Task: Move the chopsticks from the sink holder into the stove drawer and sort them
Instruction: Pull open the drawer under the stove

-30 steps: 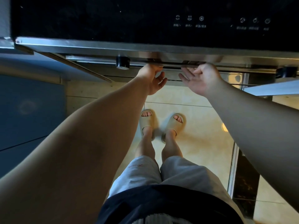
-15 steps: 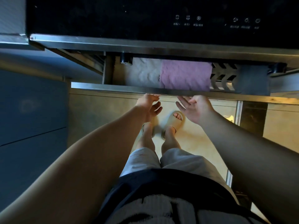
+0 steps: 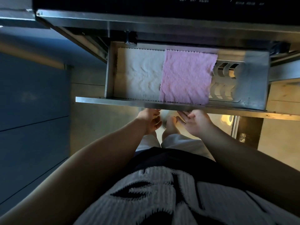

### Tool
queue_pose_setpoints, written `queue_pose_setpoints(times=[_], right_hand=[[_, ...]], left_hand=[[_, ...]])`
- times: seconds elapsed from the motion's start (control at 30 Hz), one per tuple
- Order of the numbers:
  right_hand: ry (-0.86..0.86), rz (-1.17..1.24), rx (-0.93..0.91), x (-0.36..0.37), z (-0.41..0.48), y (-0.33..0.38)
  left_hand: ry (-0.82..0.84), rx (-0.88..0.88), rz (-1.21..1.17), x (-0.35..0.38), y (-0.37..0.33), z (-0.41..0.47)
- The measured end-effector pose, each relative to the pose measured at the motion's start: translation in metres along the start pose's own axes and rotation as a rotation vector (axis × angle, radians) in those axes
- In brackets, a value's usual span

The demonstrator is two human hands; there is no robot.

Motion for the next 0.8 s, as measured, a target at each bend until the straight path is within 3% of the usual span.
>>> queue_pose_setpoints(times=[0.17, 0.43, 0.53, 0.6, 0.73, 0.8], right_hand=[[-0.02, 0.067, 0.065, -0.012, -0.005, -0.021], [-0.055, -0.1, 0.099, -0.015, -0.008, -0.018], [-0.023, -0.574, 0.161, -0.007, -0.03, -0.013], [-0.013, -0.898, 0.1, 0.004, -0.043, 0.002], [0.041, -1.252, -0.295, 0.053, -0.074, 0.045], [0.092, -1.497, -0.544, 0.083, -0.095, 0.058]], left_hand=[[0.012, -0.02, 0.0, -0.01, 0.018, -0.006], [0.06, -0.118, 0.125, -0.011, 0.013, -0.008], [0.077, -0.093, 0.467, -0.013, -0.001, -0.03], [0.055, 0.096, 0.795, -0.013, -0.024, -0.04], [0.122, 0.489, 1.32, 0.004, -0.053, -0.07], [-0.016, 0.608, 1.438, -0.001, -0.068, -0.093]])
Point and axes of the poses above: each hand's wrist, its own z-axis towards the middle knuckle, its own x-axis out of the palm, y = z × x, the point moved 10 cm from there along z, towards the middle knuckle, and after that the axes turned 2 degrees about y, right-handed, at the moved point
